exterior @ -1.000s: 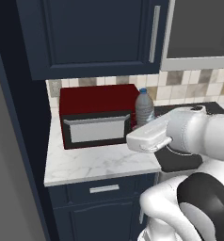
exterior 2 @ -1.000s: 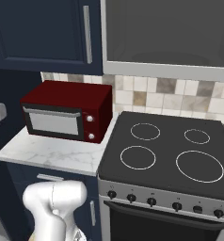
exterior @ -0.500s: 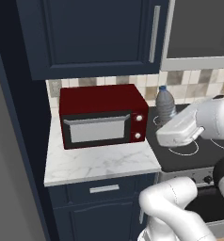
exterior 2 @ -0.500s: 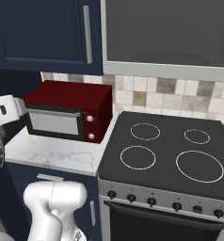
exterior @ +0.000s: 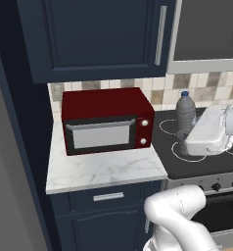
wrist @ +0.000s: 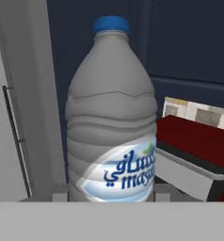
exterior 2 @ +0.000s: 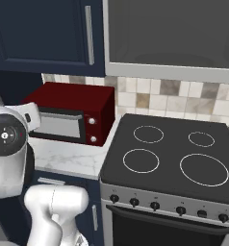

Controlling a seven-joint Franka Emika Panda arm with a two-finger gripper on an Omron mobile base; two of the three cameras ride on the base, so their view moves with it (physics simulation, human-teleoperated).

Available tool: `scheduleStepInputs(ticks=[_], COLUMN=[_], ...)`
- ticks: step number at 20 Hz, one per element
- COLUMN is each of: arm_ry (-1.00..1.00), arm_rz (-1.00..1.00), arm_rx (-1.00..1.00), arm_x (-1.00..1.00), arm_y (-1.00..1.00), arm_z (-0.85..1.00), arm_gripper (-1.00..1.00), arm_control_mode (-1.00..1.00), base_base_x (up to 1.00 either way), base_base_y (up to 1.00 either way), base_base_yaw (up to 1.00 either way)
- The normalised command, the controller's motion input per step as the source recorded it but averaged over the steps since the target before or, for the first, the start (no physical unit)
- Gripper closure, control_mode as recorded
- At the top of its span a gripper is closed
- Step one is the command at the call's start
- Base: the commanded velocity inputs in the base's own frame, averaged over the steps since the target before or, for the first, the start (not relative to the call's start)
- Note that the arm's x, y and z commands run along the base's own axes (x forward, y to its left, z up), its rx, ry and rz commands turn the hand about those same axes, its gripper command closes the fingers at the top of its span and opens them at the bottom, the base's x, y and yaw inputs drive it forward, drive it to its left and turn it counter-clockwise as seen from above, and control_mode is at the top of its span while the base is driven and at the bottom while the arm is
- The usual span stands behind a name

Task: Take the bottled waters from the counter and place them in the freezer to freeze. Close the freezer door after placing the bottles.

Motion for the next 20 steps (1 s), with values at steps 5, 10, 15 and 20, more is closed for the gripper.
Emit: scheduleStepInputs(ticks=[5,10,15,20], arm_ry=[-0.05,-0.03,-0.18,-0.22], arm_rz=[0.21,0.15,0.17,0.16], arm_rx=[0.15,0.21,0.23,0.18], arm_x=[0.0,0.0,-0.01,0.0], arm_y=[-0.12,-0.08,0.0,0.0], arm_z=[-0.13,-0.2,-0.27,-0.24], arm_gripper=[1.0,1.0,1.0,1.0], arm_control_mode=[-1.0,-1.0,-1.0,-1.0], base_base_x=[0.0,0.0,0.0,0.0], base_base_y=[0.0,0.0,0.0,0.0], base_base_yaw=[0.0,0.0,0.0,0.0])
